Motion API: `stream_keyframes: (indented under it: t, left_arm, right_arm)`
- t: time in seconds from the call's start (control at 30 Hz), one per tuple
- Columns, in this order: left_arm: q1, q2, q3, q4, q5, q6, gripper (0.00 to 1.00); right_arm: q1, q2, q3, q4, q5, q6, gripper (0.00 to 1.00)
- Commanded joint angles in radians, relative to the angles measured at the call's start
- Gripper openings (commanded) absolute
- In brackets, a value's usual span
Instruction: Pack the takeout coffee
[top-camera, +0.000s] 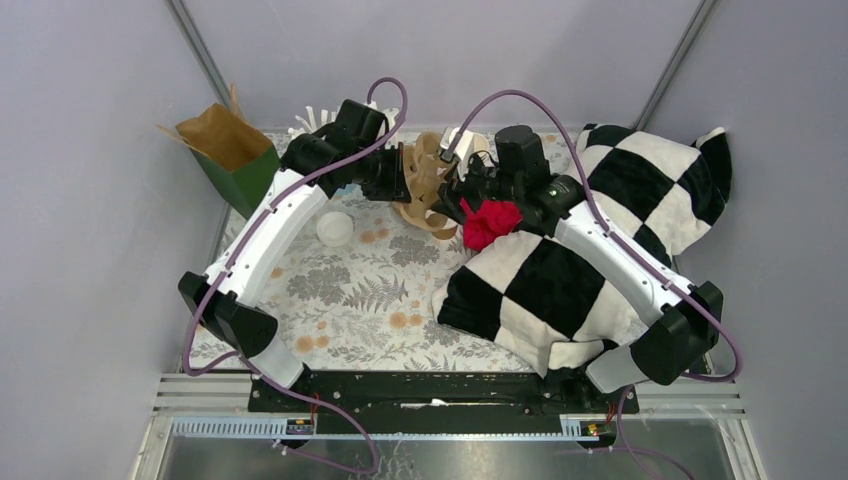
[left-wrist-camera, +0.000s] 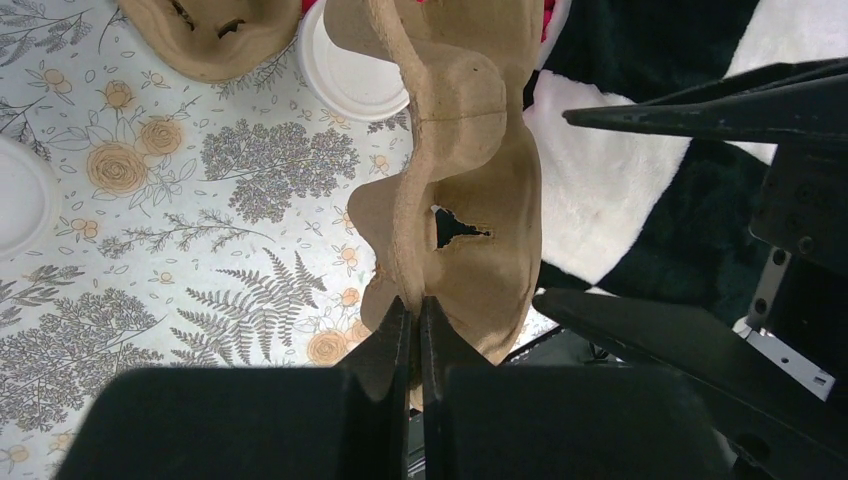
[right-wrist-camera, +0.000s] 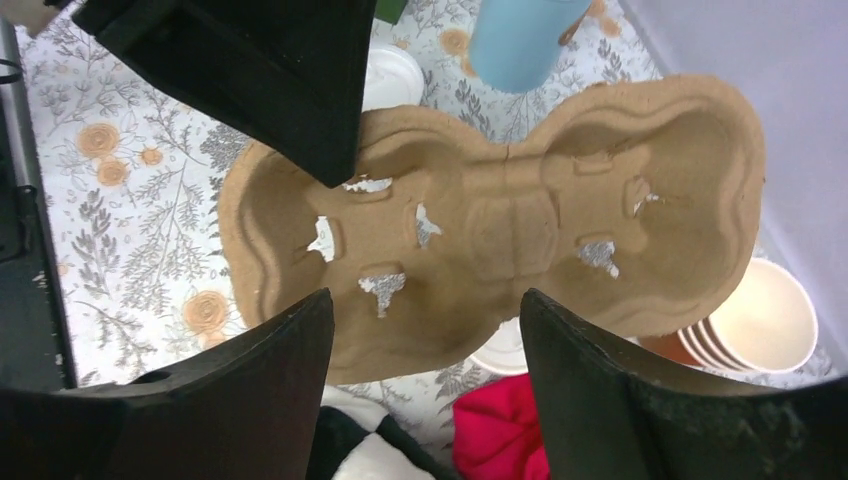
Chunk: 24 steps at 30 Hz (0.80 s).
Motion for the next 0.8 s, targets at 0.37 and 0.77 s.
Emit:
stream_keyframes:
  t: [0.37, 0.77]
  left_arm:
    - [-0.023, -0.093, -0.032, 0.011, 0.002, 0.065, 0.0]
    - [-0.025, -0.1, -0.034, 0.011, 0.013, 0.072, 0.0]
  right_arm:
    - [-0.011, -0.005, -0.084, 0.277, -0.096, -0.069, 0.67]
    - [-0.013, 0.024, -0.091, 0.299, -0.12, -0.068, 0.64]
